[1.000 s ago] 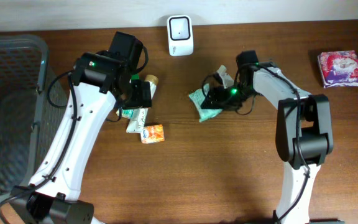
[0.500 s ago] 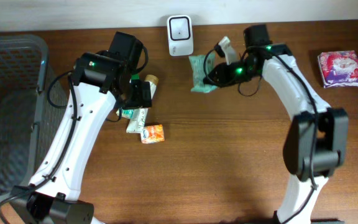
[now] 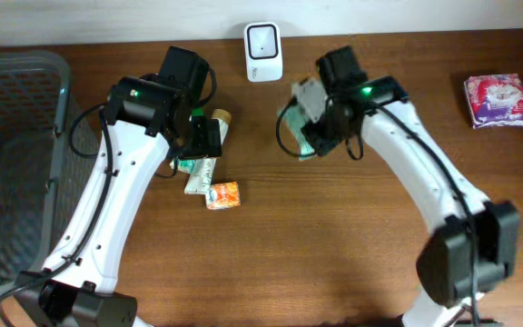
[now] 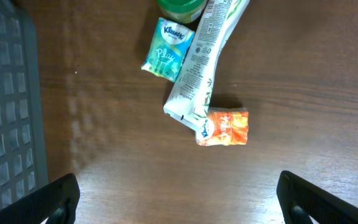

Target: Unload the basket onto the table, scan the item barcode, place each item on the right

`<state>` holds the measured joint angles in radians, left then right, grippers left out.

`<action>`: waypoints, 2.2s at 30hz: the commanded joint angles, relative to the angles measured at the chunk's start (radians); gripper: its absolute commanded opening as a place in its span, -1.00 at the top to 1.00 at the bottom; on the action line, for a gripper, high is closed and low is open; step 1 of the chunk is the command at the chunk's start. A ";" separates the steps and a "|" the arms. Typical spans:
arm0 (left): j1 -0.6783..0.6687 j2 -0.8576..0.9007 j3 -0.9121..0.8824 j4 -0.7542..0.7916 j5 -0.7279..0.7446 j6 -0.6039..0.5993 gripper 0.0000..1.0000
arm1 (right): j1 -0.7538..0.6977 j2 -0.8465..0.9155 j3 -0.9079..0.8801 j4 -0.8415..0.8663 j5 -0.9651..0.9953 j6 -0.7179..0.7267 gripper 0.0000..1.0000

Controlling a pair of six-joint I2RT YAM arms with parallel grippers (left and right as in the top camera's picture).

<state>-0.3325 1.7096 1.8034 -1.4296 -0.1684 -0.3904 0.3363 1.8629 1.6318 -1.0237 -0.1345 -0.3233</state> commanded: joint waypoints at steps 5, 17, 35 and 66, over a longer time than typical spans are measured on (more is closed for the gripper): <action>0.006 -0.004 0.002 -0.001 -0.001 -0.013 -0.98 | -0.021 0.158 -0.076 0.008 0.004 -0.072 -0.45; 0.006 -0.004 0.002 -0.001 -0.001 -0.013 -0.98 | -0.166 0.143 -0.027 -0.172 -0.463 0.780 -0.99; 0.006 -0.004 0.002 -0.001 -0.001 -0.013 -0.98 | -0.383 0.142 -0.114 0.131 -0.539 0.543 0.34; 0.006 -0.004 0.002 -0.001 -0.001 -0.013 -0.98 | -0.261 0.163 -0.391 0.569 -0.529 0.681 -0.56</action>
<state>-0.3325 1.7096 1.8034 -1.4296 -0.1684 -0.3901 0.0570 2.0140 1.2701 -0.4885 -0.6147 0.3546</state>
